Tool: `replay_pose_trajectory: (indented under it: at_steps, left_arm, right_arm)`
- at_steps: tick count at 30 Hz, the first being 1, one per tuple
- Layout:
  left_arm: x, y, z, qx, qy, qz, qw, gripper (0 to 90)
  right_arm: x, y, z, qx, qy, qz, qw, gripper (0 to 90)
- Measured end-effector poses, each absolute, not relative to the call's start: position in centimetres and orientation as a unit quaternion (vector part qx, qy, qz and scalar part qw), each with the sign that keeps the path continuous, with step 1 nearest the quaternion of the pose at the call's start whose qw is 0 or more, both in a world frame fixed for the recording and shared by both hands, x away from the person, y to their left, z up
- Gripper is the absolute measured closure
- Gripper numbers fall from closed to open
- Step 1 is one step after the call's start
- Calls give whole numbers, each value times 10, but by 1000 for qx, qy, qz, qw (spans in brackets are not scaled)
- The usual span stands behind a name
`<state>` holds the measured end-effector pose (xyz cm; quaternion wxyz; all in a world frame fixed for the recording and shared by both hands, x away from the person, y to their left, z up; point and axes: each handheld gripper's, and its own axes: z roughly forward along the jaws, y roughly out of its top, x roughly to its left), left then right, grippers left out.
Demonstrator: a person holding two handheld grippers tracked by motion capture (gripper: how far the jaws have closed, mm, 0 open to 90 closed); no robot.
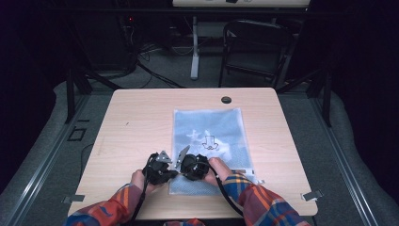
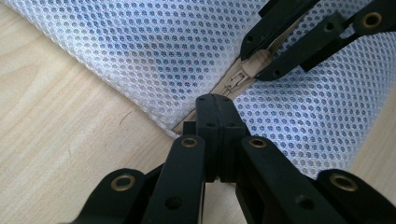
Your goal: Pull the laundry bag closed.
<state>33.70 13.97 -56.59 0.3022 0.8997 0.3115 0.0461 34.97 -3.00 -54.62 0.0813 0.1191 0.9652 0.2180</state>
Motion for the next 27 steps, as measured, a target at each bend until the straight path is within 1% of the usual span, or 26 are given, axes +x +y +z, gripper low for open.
replay_pose_trajectory:
  at_steps: [27]
  left_arm:
    - [337, 140, -566, 900, 310, 44, 302, 900]
  right_arm:
    - [351, -41, -543, 125, 966, 213, 76, 818]
